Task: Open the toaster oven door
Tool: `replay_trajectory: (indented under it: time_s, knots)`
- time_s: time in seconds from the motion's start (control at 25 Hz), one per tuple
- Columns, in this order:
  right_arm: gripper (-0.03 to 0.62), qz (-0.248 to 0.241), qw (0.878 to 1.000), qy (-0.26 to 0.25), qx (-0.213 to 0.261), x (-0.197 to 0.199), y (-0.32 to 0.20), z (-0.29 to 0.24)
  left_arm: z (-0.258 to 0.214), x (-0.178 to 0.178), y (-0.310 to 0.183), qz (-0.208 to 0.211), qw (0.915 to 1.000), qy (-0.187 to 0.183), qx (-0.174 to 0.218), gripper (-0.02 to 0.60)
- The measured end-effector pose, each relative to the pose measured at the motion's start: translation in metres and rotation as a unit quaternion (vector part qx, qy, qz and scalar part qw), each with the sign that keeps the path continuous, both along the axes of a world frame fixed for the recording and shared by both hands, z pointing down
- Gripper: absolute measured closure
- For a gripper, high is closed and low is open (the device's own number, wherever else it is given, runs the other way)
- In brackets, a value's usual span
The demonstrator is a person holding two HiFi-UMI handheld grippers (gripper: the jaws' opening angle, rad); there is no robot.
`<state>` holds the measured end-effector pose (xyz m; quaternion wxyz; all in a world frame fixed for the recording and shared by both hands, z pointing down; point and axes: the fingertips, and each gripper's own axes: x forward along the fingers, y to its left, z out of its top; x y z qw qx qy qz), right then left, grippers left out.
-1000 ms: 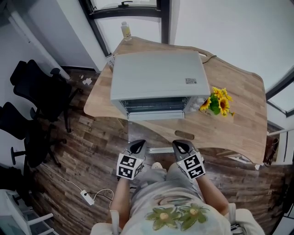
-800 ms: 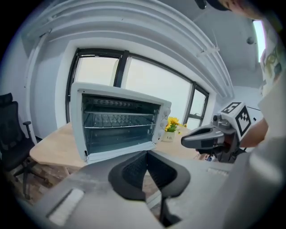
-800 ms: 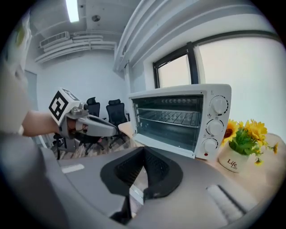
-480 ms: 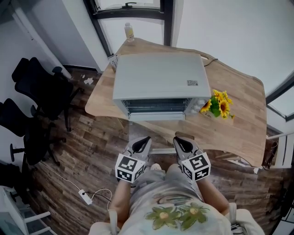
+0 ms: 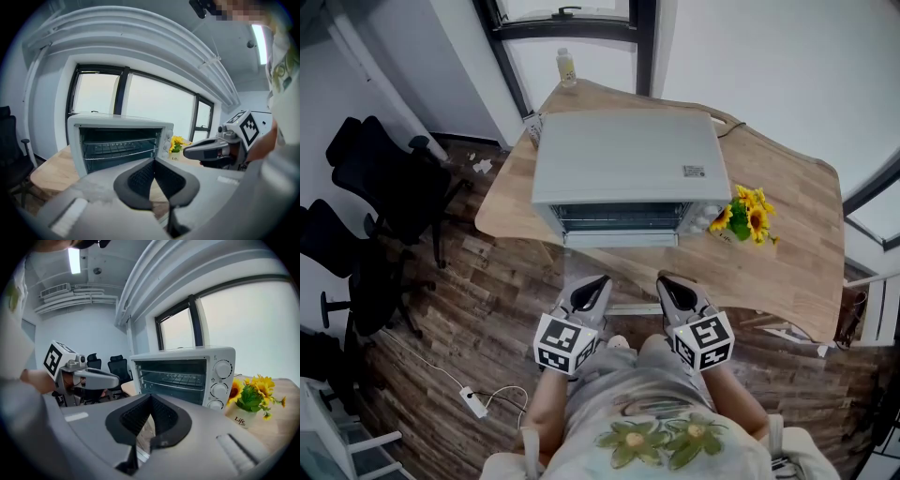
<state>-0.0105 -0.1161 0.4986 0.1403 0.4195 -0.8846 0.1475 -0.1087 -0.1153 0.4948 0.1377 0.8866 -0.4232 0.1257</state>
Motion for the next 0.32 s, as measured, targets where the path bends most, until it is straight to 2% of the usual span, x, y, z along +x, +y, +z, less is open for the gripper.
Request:
replay_trajectory:
  time_s: [0.32]
  knots:
    - [0.595,-0.004,1.0,-0.013,-0.007,-0.0046,0.0016,-0.0018,0.0005,-0.0011,0.0017,-0.006,1.0,0.001,-0.003,0.578]
